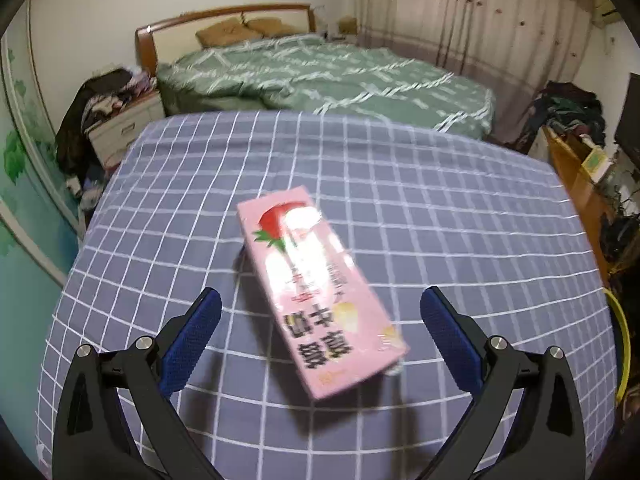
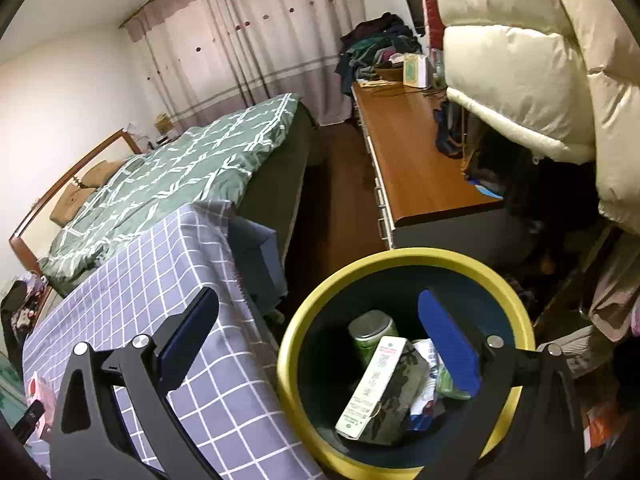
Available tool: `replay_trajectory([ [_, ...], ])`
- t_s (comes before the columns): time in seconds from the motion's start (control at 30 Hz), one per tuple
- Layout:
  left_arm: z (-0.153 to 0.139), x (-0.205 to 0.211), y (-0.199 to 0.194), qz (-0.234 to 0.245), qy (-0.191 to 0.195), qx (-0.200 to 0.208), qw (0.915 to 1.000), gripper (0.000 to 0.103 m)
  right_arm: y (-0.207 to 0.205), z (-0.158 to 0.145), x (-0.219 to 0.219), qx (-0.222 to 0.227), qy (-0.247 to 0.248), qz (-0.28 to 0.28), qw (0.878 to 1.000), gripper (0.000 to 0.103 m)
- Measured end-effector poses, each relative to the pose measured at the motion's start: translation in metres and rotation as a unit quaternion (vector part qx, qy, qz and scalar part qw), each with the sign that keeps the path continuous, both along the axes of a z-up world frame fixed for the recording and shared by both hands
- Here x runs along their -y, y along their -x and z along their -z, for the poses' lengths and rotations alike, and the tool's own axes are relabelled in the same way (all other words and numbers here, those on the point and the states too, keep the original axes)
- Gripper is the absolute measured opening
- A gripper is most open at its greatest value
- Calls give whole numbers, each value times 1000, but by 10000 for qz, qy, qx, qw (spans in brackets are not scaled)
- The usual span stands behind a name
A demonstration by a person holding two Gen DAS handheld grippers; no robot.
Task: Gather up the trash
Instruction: 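Grasp the pink strawberry milk carton with the left gripper and lift it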
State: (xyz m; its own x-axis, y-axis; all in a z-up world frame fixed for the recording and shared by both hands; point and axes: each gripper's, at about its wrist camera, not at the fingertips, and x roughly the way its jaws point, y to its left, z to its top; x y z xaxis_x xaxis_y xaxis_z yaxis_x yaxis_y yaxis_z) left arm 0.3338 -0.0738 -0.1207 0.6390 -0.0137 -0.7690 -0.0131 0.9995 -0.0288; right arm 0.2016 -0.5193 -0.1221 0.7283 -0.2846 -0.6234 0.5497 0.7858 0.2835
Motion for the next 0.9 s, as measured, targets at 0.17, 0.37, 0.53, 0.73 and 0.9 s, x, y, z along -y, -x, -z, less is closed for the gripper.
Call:
replay_trajectory([
  [0.17,14,-23,0,-7,0,-403,9992,98,1,-2,-1,68,-45,-61,9999,95],
  [0.37,2,-73,8,-160,-459,-381,9981,98,3,-3,-1,116,-122,-117,9998,95],
  [0.53,-19,-96,6,69,-350,-245,9991,98,2,-3,-2,100,-144,-151,9997,95],
  [0.73,-21,-70,-29,993,-471,-484,9928,98,-1,-1,-3,42,-172,-182,9997,95],
  [0.9,-6,-56,-55,1326,-846,-752,9847,98,-1,0,-3,52,-182,-184,9997,95],
])
